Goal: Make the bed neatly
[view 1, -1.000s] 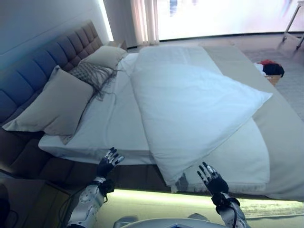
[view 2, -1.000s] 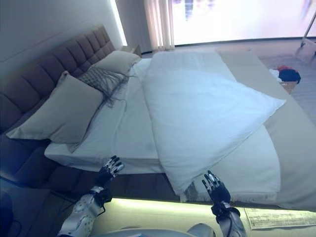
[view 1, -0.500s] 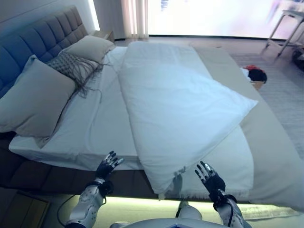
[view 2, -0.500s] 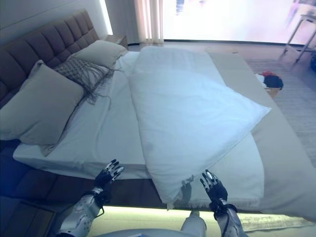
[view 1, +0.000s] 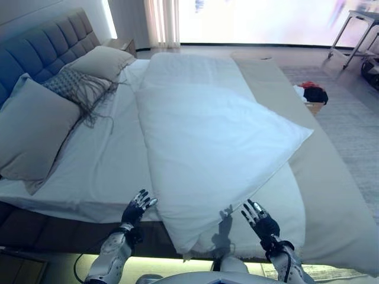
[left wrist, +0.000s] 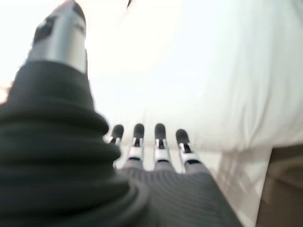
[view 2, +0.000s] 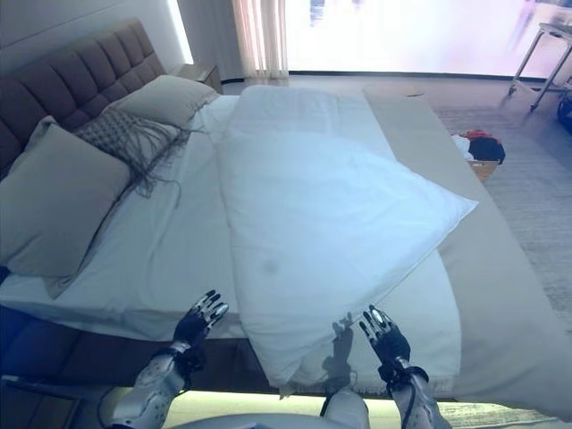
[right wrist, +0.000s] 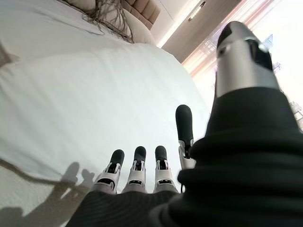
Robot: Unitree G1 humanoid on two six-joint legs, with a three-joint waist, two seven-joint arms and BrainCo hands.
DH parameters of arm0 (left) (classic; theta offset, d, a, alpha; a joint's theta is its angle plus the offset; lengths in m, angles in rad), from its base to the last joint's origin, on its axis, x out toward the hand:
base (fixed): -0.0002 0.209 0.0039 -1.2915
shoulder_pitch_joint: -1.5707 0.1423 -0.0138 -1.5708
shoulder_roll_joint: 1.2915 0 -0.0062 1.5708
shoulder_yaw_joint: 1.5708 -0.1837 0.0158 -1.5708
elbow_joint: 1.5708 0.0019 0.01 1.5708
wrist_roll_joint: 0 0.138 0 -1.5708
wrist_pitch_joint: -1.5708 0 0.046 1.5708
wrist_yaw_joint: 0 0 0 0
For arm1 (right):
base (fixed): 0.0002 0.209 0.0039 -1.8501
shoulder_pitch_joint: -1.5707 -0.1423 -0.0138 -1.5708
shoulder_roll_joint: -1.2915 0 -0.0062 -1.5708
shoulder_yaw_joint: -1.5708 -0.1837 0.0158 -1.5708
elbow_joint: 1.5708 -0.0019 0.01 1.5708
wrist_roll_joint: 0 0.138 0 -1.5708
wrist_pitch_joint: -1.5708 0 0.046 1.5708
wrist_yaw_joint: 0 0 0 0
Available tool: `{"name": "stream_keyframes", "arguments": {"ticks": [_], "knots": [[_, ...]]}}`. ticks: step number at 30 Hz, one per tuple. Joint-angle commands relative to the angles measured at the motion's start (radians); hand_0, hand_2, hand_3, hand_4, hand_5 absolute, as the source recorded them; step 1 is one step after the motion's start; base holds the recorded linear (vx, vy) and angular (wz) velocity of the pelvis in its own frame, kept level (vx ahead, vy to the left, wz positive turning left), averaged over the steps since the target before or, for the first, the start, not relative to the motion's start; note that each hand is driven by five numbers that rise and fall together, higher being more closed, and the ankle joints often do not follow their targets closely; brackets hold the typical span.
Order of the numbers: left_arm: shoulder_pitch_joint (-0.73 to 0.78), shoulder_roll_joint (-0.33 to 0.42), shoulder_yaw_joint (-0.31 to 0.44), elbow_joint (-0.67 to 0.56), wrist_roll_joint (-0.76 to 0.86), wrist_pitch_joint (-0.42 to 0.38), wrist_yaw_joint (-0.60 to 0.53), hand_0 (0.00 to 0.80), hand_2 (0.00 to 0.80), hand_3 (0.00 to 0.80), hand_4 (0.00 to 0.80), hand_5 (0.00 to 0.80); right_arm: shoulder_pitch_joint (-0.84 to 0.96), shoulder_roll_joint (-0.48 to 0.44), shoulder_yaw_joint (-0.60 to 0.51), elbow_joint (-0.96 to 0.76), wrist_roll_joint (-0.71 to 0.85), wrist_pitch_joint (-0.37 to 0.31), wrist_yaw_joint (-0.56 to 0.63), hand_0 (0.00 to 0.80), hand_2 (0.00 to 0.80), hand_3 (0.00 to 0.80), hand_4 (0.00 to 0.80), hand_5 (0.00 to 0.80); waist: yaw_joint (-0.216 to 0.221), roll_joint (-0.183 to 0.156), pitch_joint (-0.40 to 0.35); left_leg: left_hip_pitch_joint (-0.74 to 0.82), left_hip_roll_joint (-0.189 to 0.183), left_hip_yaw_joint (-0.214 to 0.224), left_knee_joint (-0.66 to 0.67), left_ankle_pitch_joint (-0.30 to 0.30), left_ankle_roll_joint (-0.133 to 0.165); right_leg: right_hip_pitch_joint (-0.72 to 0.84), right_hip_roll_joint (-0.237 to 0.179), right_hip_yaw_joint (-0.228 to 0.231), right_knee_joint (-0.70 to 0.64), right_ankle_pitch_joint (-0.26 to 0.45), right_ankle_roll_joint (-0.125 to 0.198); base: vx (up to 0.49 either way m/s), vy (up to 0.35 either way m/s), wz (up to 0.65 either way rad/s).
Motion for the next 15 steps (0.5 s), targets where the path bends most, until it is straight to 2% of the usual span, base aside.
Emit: {"name": "stream_keyframes", "arguments": {"ticks": [1, 3, 5, 6, 7, 10, 11, 12, 15], "knots": [[0.038, 0.004, 0.047, -0.132, -0.030, -0.078, 0.002, 0.000, 0.000, 0.000, 0.000, 0.000, -0.008, -0.060, -0.028, -0.047, 0.058, -0.023, 0.034, 0.000, 0.000, 0.000, 0.000, 0.000, 0.020, -0.017, 0.037, -0.107, -0.010, 0.062, 0.032, -0.078, -0.024, 0.176, 0.044, -0.025, -0.231, 0.139, 0.070, 0.075, 0.004, 0.19], [0.052, 0.015, 0.074, -0.132, -0.024, -0.066, -0.010, 0.000, 0.000, 0.000, 0.000, 0.000, -0.025, -0.057, -0.019, -0.055, 0.070, -0.017, 0.009, 0.000, 0.000, 0.000, 0.000, 0.000, 0.039, -0.008, 0.037, -0.082, 0.029, 0.051, -0.142, -0.022, -0.039, 0.200, 0.064, -0.015, -0.244, 0.125, 0.077, 0.130, 0.056, -0.05], [0.065, 0.020, 0.092, -0.129, -0.015, -0.054, -0.024, 0.000, 0.000, 0.000, 0.000, 0.000, -0.028, -0.049, -0.015, -0.064, 0.093, -0.013, -0.025, 0.000, 0.000, 0.000, 0.000, 0.000, 0.060, 0.007, 0.030, -0.053, 0.067, 0.023, -0.322, 0.051, -0.072, 0.222, 0.080, -0.019, -0.262, 0.118, 0.082, 0.183, 0.135, -0.14], [0.072, 0.014, 0.100, -0.127, 0.001, -0.045, -0.035, 0.000, 0.000, 0.000, 0.000, 0.000, -0.028, -0.042, -0.017, -0.068, 0.108, -0.013, -0.041, 0.000, 0.000, 0.000, 0.000, 0.000, 0.076, 0.018, 0.024, -0.046, 0.091, -0.002, -0.398, 0.102, -0.097, 0.238, 0.084, -0.024, -0.271, 0.111, 0.085, 0.206, 0.183, -0.01], [0.076, 0.008, 0.106, -0.121, 0.015, -0.037, -0.043, 0.000, 0.000, 0.000, 0.000, 0.000, -0.028, -0.036, -0.017, -0.070, 0.115, -0.016, -0.051, 0.000, 0.000, 0.000, 0.000, 0.000, 0.087, 0.022, 0.020, -0.046, 0.102, -0.016, -0.426, 0.123, -0.110, 0.247, 0.081, -0.026, -0.275, 0.106, 0.087, 0.201, 0.199, 0.04], [0.067, -0.004, 0.115, -0.102, 0.043, -0.025, -0.073, 0.000, 0.000, 0.000, 0.000, 0.000, -0.029, -0.017, -0.011, -0.075, 0.109, -0.037, -0.076, 0.000, 0.000, 0.000, 0.000, 0.000, 0.094, 0.025, 0.016, -0.047, 0.101, -0.006, -0.407, 0.090, -0.112, 0.253, 0.048, -0.031, -0.264, 0.100, 0.094, 0.128, 0.199, -0.30], [0.057, -0.001, 0.119, -0.092, 0.051, -0.026, -0.091, 0.000, 0.000, 0.000, 0.000, 0.000, -0.028, -0.009, -0.011, -0.079, 0.098, -0.047, -0.090, 0.000, 0.000, 0.000, 0.000, 0.000, 0.085, 0.025, 0.016, -0.043, 0.084, 0.015, -0.378, 0.032, -0.101, 0.244, 0.016, -0.029, -0.242, 0.099, 0.105, 0.121, 0.258, -0.37], [0.053, 0.004, 0.125, -0.091, 0.052, -0.026, -0.102, 0.000, 0.000, 0.000, 0.000, 0.000, -0.022, -0.001, -0.014, -0.081, 0.094, -0.050, -0.097, 0.000, 0.000, 0.000, 0.000, 0.000, 0.078, 0.028, 0.014, -0.035, 0.072, 0.032, -0.375, 0.002, -0.093, 0.240, -0.004, -0.029, -0.228, 0.099, 0.114, 0.145, 0.290, -0.13], [0.033, 0.044, 0.131, -0.109, 0.050, -0.018, -0.120, 0.000, 0.000, 0.000, 0.000, 0.000, 0.009, 0.029, -0.037, -0.089, 0.091, -0.039, -0.123, 0.000, 0.000, 0.000, 0.000, 0.000, 0.053, 0.041, 0.010, -0.009, 0.031, 0.068, -0.370, -0.052, -0.059, 0.232, -0.068, -0.019, -0.192, 0.112, 0.156, 0.139, 0.253, 0.08]]}}
